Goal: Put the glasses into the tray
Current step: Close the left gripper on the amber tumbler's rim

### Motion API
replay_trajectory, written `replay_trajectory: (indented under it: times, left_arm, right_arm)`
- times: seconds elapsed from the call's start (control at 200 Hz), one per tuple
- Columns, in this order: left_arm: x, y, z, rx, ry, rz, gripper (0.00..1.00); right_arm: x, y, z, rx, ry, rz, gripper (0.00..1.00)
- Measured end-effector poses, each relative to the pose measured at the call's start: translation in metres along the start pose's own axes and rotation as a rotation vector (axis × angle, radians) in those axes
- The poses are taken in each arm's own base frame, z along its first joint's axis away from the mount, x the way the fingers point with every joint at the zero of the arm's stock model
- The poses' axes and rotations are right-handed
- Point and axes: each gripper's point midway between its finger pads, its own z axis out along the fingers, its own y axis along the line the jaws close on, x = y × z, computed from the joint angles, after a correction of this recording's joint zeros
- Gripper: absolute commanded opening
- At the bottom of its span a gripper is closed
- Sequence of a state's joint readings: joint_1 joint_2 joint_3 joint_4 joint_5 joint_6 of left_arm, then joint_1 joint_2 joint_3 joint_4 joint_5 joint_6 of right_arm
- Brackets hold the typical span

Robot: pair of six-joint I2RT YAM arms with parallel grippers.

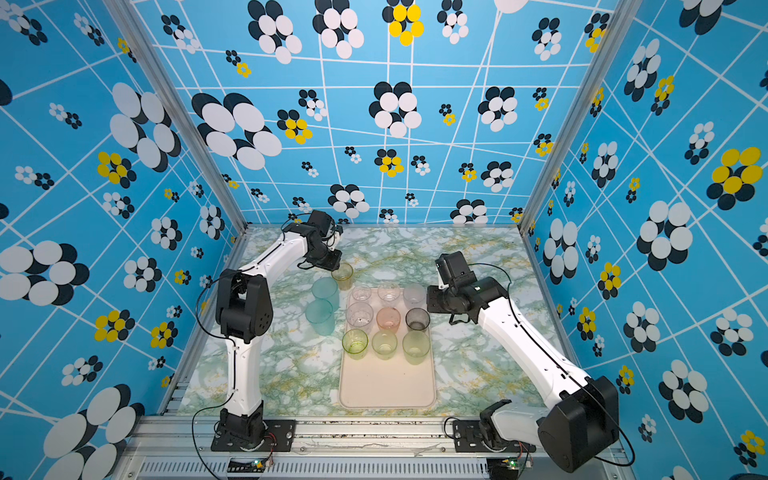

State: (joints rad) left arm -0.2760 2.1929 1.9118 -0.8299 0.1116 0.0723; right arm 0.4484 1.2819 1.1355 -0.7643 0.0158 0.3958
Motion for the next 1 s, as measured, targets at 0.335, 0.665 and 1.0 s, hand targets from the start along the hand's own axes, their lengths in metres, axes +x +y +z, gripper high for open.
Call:
replay_trajectory:
  times: [0.335,0.665,1.0]
  left_arm:
    - [0.008,0.000,0.011,0.005,0.038,0.000,0.22]
    - [0.006,-0.001,0.011,0.010,0.037,0.003,0.10]
    - [0.004,-0.003,0.011,0.022,0.033,0.003,0.07]
  right_arm:
    - [-0.003,0.001,0.000,-0.004,-0.011,0.001,0.41]
    - [-0.001,0.000,0.002,-0.002,-0.006,0.000,0.41]
    - [0.001,-0.002,0.003,0.001,-0.003,0.004,0.41]
